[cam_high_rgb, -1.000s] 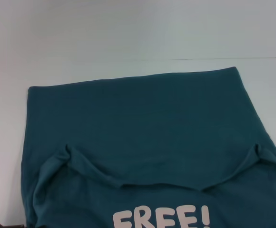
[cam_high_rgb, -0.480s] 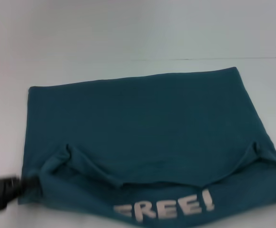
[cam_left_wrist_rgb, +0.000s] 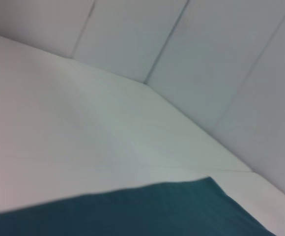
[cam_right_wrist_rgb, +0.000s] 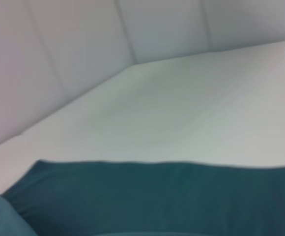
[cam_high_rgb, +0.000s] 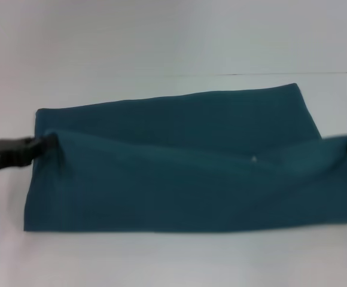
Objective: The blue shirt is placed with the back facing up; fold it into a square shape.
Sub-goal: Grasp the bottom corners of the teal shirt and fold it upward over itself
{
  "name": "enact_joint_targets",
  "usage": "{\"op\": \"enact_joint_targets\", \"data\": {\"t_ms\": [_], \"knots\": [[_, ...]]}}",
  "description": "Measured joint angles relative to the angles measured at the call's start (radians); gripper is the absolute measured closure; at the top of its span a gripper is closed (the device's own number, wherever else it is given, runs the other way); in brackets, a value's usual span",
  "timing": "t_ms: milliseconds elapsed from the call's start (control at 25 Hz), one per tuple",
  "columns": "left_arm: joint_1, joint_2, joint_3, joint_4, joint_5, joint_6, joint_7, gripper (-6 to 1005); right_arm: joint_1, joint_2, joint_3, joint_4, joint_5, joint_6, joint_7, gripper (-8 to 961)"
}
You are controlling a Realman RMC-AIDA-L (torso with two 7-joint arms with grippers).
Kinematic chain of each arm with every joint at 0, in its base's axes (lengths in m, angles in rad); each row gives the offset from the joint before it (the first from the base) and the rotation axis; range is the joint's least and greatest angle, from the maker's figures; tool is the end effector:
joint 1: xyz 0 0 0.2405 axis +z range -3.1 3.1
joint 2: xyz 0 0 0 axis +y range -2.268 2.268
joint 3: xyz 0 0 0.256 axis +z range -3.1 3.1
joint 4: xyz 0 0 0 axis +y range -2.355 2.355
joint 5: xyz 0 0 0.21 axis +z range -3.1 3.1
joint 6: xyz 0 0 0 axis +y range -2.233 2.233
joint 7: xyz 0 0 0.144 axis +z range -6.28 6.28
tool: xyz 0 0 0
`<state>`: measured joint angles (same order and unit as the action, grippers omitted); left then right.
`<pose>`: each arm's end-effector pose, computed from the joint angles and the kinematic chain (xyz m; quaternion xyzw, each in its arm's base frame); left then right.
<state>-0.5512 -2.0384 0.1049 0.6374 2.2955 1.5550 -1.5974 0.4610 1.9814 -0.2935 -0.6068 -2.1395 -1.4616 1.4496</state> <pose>-0.3233 0.3307 0.0566 -0.8298 -0.4128 -0.2889 0.2398 0.3487 0.3232 0.0721 -0.8528 0.3583 0.2407 0.2941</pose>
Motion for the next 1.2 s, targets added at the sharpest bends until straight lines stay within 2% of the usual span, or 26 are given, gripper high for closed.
{"op": "enact_joint_targets", "data": {"t_ms": [360, 440, 480, 760, 880, 1200], "knots": [[-0.123, 0.001, 0.015, -0.07, -0.001, -0.29, -0.019, 941, 0.164, -0.009, -0.054, 0.112, -0.002, 0.324, 0.011, 905], [-0.145, -0.001, 0.022, -0.09, -0.001, -0.359, -0.016, 940, 0.195, -0.007, -0.064, 0.129, 0.0, 0.405, 0.013, 905], [-0.164, -0.004, 0.027, -0.108, -0.001, -0.433, -0.013, 940, 0.221, -0.003, -0.067, 0.143, 0.004, 0.472, 0.01, 905], [-0.221, -0.024, 0.029, -0.137, -0.001, -0.607, 0.011, 937, 0.288, 0.001, -0.07, 0.188, 0.009, 0.628, -0.009, 904], [-0.242, -0.033, 0.029, -0.142, -0.016, -0.666, 0.027, 935, 0.318, 0.01, -0.071, 0.194, 0.032, 0.678, -0.044, 904], [-0.247, -0.034, 0.032, -0.148, -0.069, -0.695, 0.055, 932, 0.352, 0.013, -0.081, 0.204, 0.075, 0.724, -0.087, 904]]}}
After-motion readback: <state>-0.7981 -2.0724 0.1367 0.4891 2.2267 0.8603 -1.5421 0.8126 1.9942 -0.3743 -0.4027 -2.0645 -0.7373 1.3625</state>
